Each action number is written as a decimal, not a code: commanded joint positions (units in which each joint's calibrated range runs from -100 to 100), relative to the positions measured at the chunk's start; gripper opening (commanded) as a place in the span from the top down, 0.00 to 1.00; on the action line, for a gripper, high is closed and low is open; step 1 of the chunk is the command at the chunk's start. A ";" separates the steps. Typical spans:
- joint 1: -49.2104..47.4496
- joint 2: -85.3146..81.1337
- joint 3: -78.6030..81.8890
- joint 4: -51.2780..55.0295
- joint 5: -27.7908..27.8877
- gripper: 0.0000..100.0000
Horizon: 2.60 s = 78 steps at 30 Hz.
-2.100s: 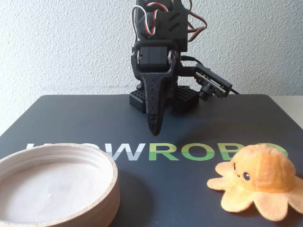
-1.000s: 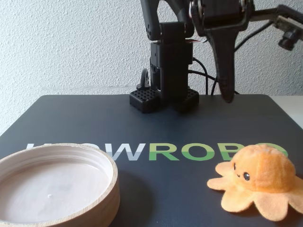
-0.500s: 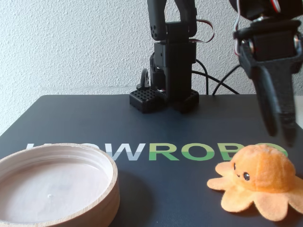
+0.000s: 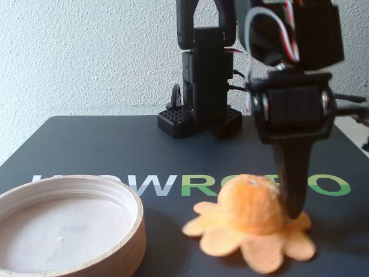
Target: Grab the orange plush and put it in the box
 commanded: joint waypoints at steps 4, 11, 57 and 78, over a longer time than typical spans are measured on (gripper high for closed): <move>9.58 -5.37 -11.87 6.13 14.15 0.99; 9.88 -6.22 -13.23 12.92 10.06 0.98; 28.70 -25.27 10.61 -11.70 28.26 0.98; 21.76 -14.65 -9.06 16.57 14.73 0.55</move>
